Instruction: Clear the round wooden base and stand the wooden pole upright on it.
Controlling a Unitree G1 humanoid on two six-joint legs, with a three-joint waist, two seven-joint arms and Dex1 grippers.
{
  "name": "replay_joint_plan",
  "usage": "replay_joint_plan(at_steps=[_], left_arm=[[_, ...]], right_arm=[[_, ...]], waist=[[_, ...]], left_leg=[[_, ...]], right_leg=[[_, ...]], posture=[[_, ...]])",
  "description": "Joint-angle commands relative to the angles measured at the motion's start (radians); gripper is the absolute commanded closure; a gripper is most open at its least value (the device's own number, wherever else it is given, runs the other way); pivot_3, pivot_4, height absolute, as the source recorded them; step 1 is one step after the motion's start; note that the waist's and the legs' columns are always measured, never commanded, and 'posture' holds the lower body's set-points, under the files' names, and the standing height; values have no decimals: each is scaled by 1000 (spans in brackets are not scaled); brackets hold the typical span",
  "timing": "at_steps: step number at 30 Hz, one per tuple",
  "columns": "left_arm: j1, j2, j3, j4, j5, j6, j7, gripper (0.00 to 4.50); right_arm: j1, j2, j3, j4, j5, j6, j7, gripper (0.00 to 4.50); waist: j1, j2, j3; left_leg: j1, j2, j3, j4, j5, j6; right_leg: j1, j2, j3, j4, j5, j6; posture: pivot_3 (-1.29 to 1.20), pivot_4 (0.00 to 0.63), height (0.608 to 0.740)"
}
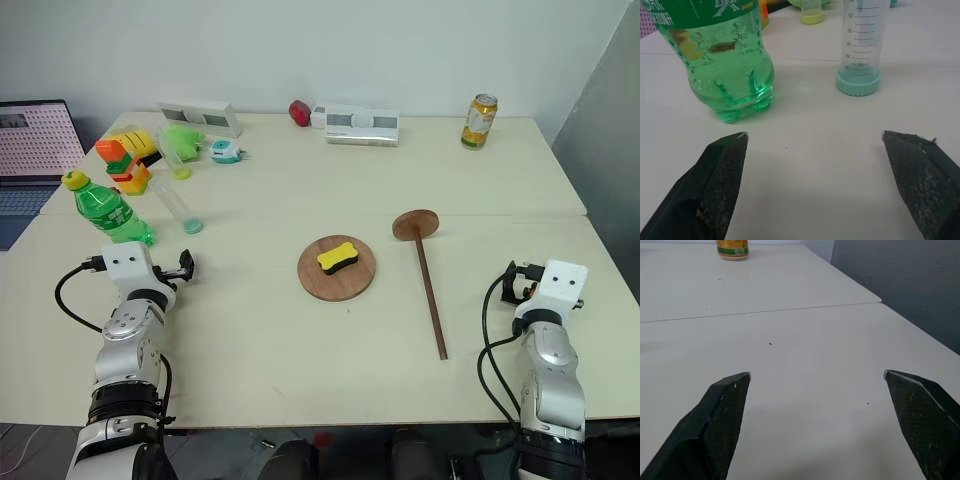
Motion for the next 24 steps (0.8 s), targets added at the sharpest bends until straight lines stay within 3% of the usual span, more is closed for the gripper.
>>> replay_joint_plan(at_steps=[1, 11, 17, 20, 24], left_arm=[[-1, 23, 9, -39, 7, 14, 11, 0], [15, 24, 4, -85, -3, 34, -16, 0], [62, 84, -83, -306, -119, 95, -342, 0], [44, 165, -140, -431, -262, 240, -583, 0], [-30, 248, -232, -442, -305, 336, -778, 0]], right_arm=[[3, -5, -13, -49, -1, -7, -5, 13], [3, -8, -14, -53, 0, -4, -2, 13], [14, -67, 33, -107, 27, 32, 111, 13], [25, -101, 118, -247, 177, 133, 292, 13], [32, -116, 174, -410, 404, 284, 416, 13]], waist=[[0, 0, 0], [0, 0, 0], [0, 0, 0], [-3, 0, 0], [-4, 1, -1]], left_leg=[[0, 0, 0, 0, 0, 0], [0, 0, 0, 0, 0, 0], [0, 0, 0, 0, 0, -1], [0, 0, 0, 0, 0, -1], [1, 1, -1, 0, 0, 1]], right_leg=[[0, 0, 0, 0, 0, 0], [0, 0, 0, 0, 0, 0], [0, 0, 0, 0, 0, 0], [0, 0, 0, 0, 0, 0], [2, 2, 0, 1, 0, 0]], posture=[[0, 150, 740], [0, 150, 740], [0, 150, 740], [0, 150, 740], [0, 150, 740]])
